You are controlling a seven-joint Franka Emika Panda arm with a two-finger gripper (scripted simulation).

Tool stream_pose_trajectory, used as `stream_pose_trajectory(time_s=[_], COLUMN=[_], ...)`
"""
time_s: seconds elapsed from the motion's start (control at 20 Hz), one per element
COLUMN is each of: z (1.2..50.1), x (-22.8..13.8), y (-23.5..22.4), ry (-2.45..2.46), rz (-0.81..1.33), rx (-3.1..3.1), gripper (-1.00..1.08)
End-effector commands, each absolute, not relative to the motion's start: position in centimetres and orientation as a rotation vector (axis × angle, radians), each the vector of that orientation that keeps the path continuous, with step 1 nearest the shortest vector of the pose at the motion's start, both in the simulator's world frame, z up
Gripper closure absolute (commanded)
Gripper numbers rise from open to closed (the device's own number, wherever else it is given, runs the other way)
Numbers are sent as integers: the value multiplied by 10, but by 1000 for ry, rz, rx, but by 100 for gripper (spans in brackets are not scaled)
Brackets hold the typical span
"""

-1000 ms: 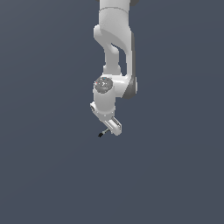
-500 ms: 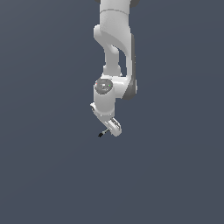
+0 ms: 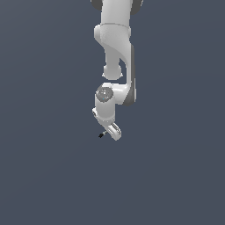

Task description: Pick up the object and move it to a goal position.

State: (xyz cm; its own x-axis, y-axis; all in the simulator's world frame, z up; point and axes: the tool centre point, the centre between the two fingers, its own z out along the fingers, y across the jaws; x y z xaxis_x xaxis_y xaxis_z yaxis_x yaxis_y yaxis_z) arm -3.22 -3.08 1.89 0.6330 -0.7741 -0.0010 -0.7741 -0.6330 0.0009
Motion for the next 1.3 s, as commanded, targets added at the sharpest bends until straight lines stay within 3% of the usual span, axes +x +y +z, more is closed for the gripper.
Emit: stream_pose_trajectory(time_s=[0.0,0.15,0.2,0.85,1.25], z=[12,10,10,12,44], x=[-32,-31,-31,-31,-34], y=[-31,-31,-31,-34,-74], ry=[-1346,-1346,-1346,-1346,-1347], rz=[0,0,0,0,0], rx=[2839,2839,2839,2839,2839], gripper=[-92,-92,108,108,108])
